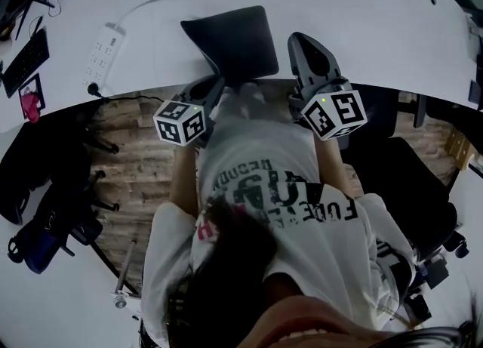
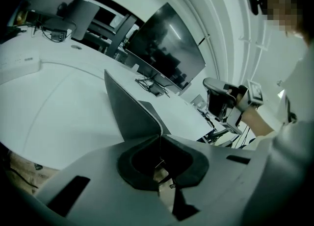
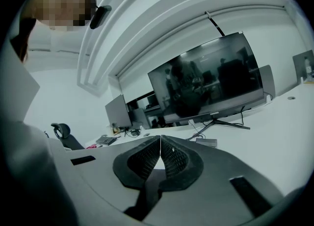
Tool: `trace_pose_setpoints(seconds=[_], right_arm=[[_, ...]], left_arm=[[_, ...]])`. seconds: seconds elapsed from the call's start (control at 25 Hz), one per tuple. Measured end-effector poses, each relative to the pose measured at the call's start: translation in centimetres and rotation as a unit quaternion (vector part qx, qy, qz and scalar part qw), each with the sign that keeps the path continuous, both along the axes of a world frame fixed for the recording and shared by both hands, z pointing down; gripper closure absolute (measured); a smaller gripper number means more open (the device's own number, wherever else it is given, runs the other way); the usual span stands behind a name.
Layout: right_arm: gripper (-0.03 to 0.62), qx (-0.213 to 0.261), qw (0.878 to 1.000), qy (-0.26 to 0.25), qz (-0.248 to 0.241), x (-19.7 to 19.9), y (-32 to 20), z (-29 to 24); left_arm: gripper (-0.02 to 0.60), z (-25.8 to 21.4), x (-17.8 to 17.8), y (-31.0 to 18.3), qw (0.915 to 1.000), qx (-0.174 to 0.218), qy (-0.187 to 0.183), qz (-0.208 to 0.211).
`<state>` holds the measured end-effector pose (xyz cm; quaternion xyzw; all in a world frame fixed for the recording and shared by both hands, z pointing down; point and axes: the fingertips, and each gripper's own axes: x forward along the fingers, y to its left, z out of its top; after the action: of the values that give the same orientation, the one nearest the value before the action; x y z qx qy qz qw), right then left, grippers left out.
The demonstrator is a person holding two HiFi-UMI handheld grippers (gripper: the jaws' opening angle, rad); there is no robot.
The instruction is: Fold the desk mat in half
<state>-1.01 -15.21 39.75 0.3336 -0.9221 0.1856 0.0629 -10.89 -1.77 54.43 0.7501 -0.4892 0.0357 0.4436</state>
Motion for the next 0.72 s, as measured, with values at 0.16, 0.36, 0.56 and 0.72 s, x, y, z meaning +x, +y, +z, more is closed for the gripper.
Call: trace_pose_setpoints(seconds=[0.16,0.36,0.56,0.72], right_arm=[[0.594,-0.002,1.0,-0.004,0.01,1.7,-0.4,0.0],[0.594,0.001,1.0,-0.006,0.019,3.0,-0.9,-0.2],[0.594,0.004,1.0,-0.01,0.029,4.1,-1.2,-0.4],[0.594,0.006,0.999,-0.012,0.034,5.0,-1.6,-0.6]], left_arm=[[0.568,0.2,1.2,-0.2,0.9999,-0.005,-0.009,0.009],[0.569,0.0,2.1,-1.0,0.9998,0.002,-0.014,0.015],[0.569,0.0,2.9,-1.5,0.9995,-0.001,-0.022,0.024],[0.568,-0.1,3.4,-1.8,0.9994,-0.002,-0.025,0.025]])
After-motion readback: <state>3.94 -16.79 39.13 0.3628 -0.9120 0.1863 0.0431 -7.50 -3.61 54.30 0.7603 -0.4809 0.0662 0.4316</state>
